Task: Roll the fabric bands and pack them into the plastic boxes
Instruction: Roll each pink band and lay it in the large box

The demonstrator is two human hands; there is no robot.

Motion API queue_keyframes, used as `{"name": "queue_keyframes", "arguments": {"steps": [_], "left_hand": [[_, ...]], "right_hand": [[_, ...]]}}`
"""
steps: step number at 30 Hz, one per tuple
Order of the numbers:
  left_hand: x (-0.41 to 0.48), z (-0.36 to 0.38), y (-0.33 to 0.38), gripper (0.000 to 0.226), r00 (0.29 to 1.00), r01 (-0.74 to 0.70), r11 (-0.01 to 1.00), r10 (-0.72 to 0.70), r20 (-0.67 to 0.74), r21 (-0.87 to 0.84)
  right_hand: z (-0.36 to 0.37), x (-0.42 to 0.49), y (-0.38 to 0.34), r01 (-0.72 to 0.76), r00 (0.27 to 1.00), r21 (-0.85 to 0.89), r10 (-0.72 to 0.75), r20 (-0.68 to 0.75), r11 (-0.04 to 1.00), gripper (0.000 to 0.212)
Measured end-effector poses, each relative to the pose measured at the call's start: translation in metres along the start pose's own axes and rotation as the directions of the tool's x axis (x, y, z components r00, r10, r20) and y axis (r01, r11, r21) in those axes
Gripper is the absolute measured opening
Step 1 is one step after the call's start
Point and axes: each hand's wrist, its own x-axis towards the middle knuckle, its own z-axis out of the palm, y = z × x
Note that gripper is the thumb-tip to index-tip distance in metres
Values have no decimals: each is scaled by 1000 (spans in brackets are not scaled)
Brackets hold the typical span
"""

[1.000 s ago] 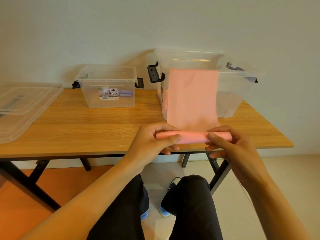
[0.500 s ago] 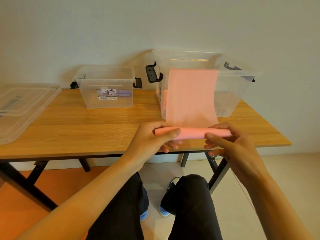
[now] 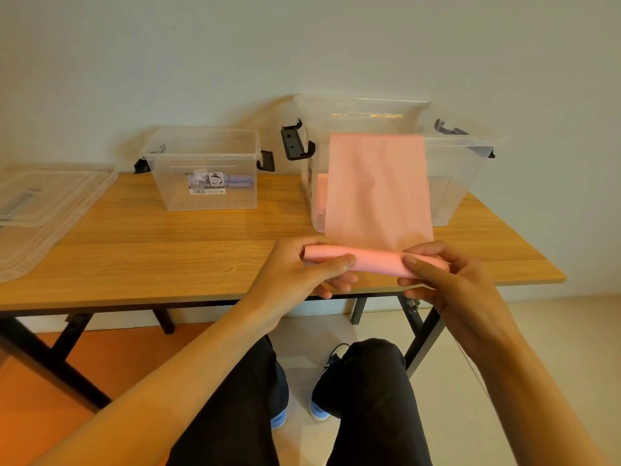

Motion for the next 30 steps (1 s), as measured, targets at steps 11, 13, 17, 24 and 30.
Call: {"name": "queue_keyframes", "arguments": {"steps": [11,13,17,24,30], "left_hand": [[4,3,-6,25,1000,-25,998,25,-6,-59],[3,3,-7,26,999,-23,996,21,-28,-81],[4,3,-9,25,997,-6,986,-8,-82,-168],[5,2,-12,23,993,-28,983,8,-116,-179],[5,0,-17,21,992,-48,992,34,-122,-117]], "right_hand": [[-1,1,4,40,998,-118,-45,-43,992,29],[-2,1,5,46,999,-135,-49,-20,990,31],[-4,2,5,18,1000,-85,-16,24,996,37],[-1,5,6,-10,999,-40,12,46,999,42],[0,3,8,48,999,-117,-47,6,992,29]]}}
